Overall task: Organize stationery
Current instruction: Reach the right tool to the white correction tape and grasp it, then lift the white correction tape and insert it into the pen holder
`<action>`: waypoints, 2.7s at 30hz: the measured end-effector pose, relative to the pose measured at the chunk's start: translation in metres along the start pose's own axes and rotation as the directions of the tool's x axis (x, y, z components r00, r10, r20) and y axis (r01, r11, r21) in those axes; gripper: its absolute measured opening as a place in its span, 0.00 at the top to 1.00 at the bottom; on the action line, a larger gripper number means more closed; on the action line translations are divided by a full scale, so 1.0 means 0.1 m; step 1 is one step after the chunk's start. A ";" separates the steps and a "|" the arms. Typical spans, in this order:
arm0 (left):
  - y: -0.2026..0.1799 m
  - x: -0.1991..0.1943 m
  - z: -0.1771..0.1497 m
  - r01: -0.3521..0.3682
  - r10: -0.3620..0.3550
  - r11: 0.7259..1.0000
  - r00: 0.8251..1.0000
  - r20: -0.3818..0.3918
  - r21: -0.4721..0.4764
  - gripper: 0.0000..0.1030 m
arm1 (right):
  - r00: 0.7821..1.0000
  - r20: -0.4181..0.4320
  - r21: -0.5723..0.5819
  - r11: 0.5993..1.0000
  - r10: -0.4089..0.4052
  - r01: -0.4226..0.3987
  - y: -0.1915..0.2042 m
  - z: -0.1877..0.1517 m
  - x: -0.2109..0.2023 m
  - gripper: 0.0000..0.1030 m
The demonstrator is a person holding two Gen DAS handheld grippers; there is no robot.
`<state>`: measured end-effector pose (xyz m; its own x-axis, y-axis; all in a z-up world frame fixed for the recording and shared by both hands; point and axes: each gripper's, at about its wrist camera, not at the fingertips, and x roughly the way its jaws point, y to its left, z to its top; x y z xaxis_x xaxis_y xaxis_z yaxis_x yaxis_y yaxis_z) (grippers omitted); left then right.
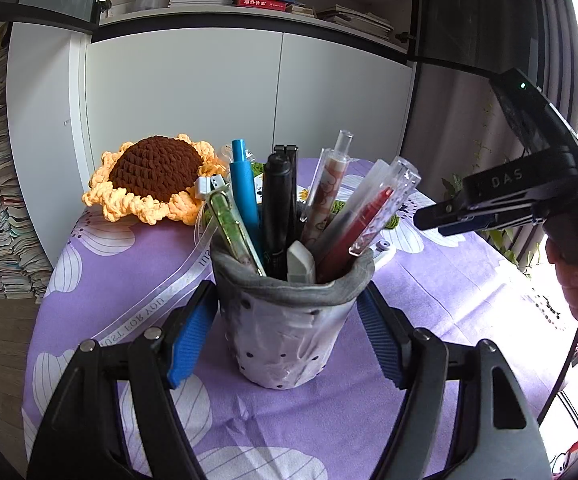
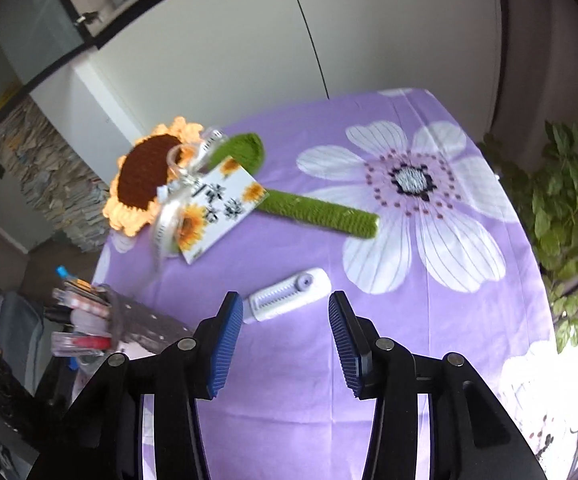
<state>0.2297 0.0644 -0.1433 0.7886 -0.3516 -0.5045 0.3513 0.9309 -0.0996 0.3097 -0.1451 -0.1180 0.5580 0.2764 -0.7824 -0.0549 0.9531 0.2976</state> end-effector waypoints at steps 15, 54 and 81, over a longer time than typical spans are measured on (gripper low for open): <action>0.00 0.00 0.00 -0.001 0.001 1.000 1.000 0.000 0.000 0.31 | 0.988 -0.151 0.042 0.999 -0.016 0.022 -0.06 0.04 0.47 0.56; -0.02 -0.01 0.01 -0.001 0.001 1.000 1.000 -0.002 0.005 0.31 | 0.926 -0.269 -0.519 0.850 -0.264 0.092 0.50 -0.56 0.23 0.72; -0.01 0.00 0.01 0.000 0.000 1.000 1.000 -0.003 0.005 0.31 | 0.992 -0.095 -0.475 0.880 -0.083 0.028 0.85 -0.52 -0.41 0.74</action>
<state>0.2295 0.0631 -0.1422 0.7871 -0.3512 -0.5070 0.3538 0.9305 -0.0952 0.2389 -0.0694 -0.0889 0.4792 0.2072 -0.8529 -0.4260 0.9045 -0.0196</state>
